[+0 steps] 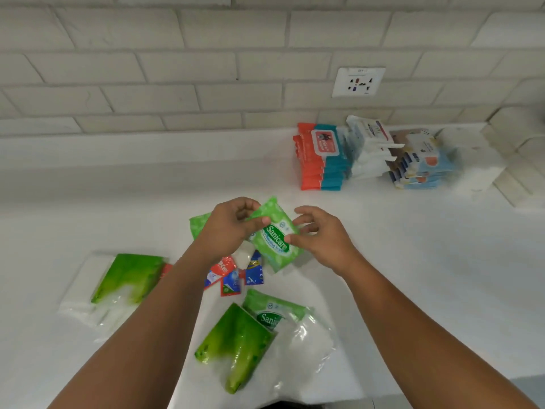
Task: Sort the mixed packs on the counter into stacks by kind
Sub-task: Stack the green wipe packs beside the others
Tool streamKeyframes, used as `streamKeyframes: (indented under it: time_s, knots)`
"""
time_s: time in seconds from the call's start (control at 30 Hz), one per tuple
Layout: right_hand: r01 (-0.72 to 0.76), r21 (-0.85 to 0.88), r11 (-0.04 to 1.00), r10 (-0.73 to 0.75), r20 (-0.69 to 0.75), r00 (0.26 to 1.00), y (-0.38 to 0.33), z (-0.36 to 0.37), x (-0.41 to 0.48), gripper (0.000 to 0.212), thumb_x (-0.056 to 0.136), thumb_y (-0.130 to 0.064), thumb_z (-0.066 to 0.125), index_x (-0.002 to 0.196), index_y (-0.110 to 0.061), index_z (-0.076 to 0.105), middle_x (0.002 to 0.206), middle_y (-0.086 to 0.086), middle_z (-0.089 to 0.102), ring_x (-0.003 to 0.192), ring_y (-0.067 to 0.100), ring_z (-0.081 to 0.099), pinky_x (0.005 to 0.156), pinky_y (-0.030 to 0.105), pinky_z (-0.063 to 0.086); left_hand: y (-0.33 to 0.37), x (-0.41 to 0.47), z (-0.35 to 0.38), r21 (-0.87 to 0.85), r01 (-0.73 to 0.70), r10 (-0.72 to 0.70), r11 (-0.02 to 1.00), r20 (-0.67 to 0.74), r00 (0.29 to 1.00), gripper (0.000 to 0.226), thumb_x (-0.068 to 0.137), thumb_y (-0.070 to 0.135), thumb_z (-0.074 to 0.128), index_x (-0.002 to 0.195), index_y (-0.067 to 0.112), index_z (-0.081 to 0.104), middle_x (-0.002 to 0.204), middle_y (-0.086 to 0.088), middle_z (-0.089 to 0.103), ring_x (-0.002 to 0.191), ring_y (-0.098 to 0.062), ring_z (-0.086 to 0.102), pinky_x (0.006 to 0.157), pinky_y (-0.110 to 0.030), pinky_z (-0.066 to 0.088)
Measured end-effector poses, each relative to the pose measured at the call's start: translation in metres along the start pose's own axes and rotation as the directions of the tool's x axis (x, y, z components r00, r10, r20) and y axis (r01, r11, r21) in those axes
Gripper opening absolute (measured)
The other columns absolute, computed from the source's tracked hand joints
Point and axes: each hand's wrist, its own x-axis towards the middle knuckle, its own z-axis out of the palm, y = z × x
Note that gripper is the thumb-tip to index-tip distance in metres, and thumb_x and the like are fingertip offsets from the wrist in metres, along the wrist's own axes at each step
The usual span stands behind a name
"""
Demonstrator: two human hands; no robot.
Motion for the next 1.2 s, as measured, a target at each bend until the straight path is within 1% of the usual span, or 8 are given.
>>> streamKeyframes:
  time_s: [0.17,0.27,0.37,0.53,0.67,0.87,0.97,1.2]
  knots:
    - [-0.044,-0.011,0.999,0.045,0.125,0.991,0.023,-0.042,-0.022,0.016,0.085,-0.011,0.075,0.101,-0.014,0.071,0.094,0.004,0.077,0.086,0.019,0.074,0.08,0.04,0.06,0.002,0.006,0.077,0.015,0.023,-0.023,1.0,-0.004,1.0,0.023,0.078,0.027,0.087,0.089,0.017,0.07,0.089,-0.002,0.075,0.068,-0.013,0.065,0.063,-0.031,0.053]
    - [-0.14,0.11,0.984,0.139,0.017,0.99,0.048,-0.058,-0.028,0.014,0.086,-0.007,0.074,0.099,-0.011,0.072,0.095,0.006,0.077,0.087,0.023,0.075,0.084,0.047,0.06,-0.005,0.006,0.11,-0.089,0.186,-0.183,0.979,0.032,0.983,0.029,0.083,0.018,0.083,0.104,0.006,0.067,0.092,-0.009,0.076,0.082,-0.027,0.075,0.07,-0.036,0.063]
    - [-0.204,0.175,0.963,0.217,-0.06,0.974,0.068,-0.068,-0.029,0.014,0.086,-0.009,0.074,0.1,-0.012,0.074,0.096,0.008,0.077,0.087,0.024,0.075,0.084,0.049,0.06,-0.014,0.002,0.134,-0.104,0.313,-0.301,0.944,0.119,0.946,0.029,0.089,0.007,0.076,0.113,-0.002,0.064,0.089,-0.012,0.077,0.078,-0.023,0.077,0.063,-0.031,0.062]
    - [-0.18,-0.075,0.981,0.175,-0.071,0.982,0.083,-0.071,-0.025,0.017,0.088,-0.014,0.069,0.103,-0.017,0.076,0.095,0.002,0.077,0.088,0.02,0.073,0.083,0.041,0.059,-0.033,0.008,0.154,0.035,0.332,-0.331,0.943,-0.022,0.943,0.015,0.089,0.013,0.076,0.102,0.007,0.073,0.086,-0.011,0.077,0.074,-0.025,0.076,0.066,-0.038,0.063]
    - [-0.122,-0.35,0.929,0.108,-0.059,0.992,0.083,-0.068,-0.019,0.019,0.086,-0.019,0.07,0.104,-0.015,0.075,0.096,0.004,0.076,0.087,0.021,0.069,0.078,0.032,0.054,-0.042,0.014,0.154,0.26,0.305,-0.278,0.916,-0.136,0.951,0.01,0.085,0.029,0.077,0.086,0.019,0.075,0.081,-0.006,0.077,0.08,-0.031,0.074,0.079,-0.048,0.061]
    - [-0.189,-0.373,0.908,0.132,-0.173,0.976,0.078,-0.062,-0.012,0.051,0.081,-0.025,0.077,0.125,-0.012,0.055,0.106,0.003,0.062,0.098,0.021,0.062,0.084,0.031,0.051,-0.037,0.014,0.146,0.456,0.243,-0.175,0.856,-0.185,0.967,0.043,0.091,0.032,0.072,0.125,0.007,0.066,0.107,-0.006,0.073,0.105,-0.026,0.066,0.094,-0.034,0.051]
    - [-0.131,-0.398,0.908,0.041,-0.227,0.973,0.07,-0.054,-0.004,0.06,0.084,-0.031,0.073,0.136,-0.017,0.048,0.124,0.005,0.056,0.113,0.023,0.057,0.094,0.037,0.05,-0.035,0.013,0.127,0.482,0.18,-0.114,0.857,-0.163,0.98,0.042,0.093,0.032,0.068,0.128,0.011,0.062,0.108,-0.002,0.071,0.104,-0.022,0.065,0.092,-0.03,0.048]
    - [0.098,-0.422,0.901,-0.145,-0.08,0.986,0.039,-0.004,0.022,0.037,0.085,-0.029,0.07,0.12,-0.019,0.063,0.114,0.002,0.059,0.108,0.018,0.053,0.089,0.028,0.044,-0.026,0.009,0.058,0.543,0.126,0.003,0.83,-0.23,0.973,0.023,0.096,0.026,0.065,0.118,0.017,0.068,0.098,0.007,0.07,0.078,-0.006,0.063,0.076,-0.02,0.043]
